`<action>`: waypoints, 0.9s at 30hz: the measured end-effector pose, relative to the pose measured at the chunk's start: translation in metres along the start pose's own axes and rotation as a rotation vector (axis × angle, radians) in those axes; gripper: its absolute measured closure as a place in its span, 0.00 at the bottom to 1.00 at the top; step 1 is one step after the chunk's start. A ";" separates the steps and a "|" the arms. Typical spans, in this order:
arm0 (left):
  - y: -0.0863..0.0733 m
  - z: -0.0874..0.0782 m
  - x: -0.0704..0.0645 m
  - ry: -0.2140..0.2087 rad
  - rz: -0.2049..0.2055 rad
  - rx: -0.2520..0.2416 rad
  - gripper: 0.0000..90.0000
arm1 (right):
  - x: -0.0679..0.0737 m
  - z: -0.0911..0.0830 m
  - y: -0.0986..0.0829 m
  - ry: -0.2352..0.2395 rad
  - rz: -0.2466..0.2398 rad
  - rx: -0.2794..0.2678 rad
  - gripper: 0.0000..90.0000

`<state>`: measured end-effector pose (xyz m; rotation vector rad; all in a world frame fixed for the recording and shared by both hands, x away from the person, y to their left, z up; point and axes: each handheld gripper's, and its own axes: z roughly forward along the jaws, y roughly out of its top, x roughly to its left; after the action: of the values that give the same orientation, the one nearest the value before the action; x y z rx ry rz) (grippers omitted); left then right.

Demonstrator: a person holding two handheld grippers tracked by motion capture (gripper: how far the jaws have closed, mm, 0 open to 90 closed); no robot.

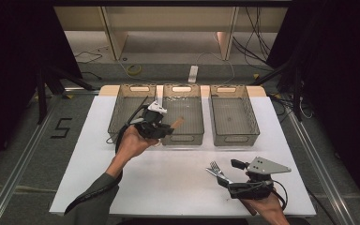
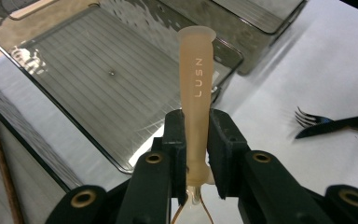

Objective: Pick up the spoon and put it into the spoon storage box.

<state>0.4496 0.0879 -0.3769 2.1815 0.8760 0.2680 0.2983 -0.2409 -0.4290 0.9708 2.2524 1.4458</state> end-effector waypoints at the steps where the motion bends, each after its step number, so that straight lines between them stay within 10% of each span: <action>1: 0.002 0.000 0.001 0.003 0.000 0.002 0.86 | 0.000 0.000 0.000 -0.003 0.003 -0.001 0.22; 27: 0.040 0.023 0.031 0.077 -0.081 -0.040 0.86 | 0.000 0.000 0.000 0.008 0.004 -0.007 0.22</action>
<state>0.5028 0.0760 -0.3665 2.1056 0.9907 0.3286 0.2983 -0.2412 -0.4285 0.9697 2.2508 1.4601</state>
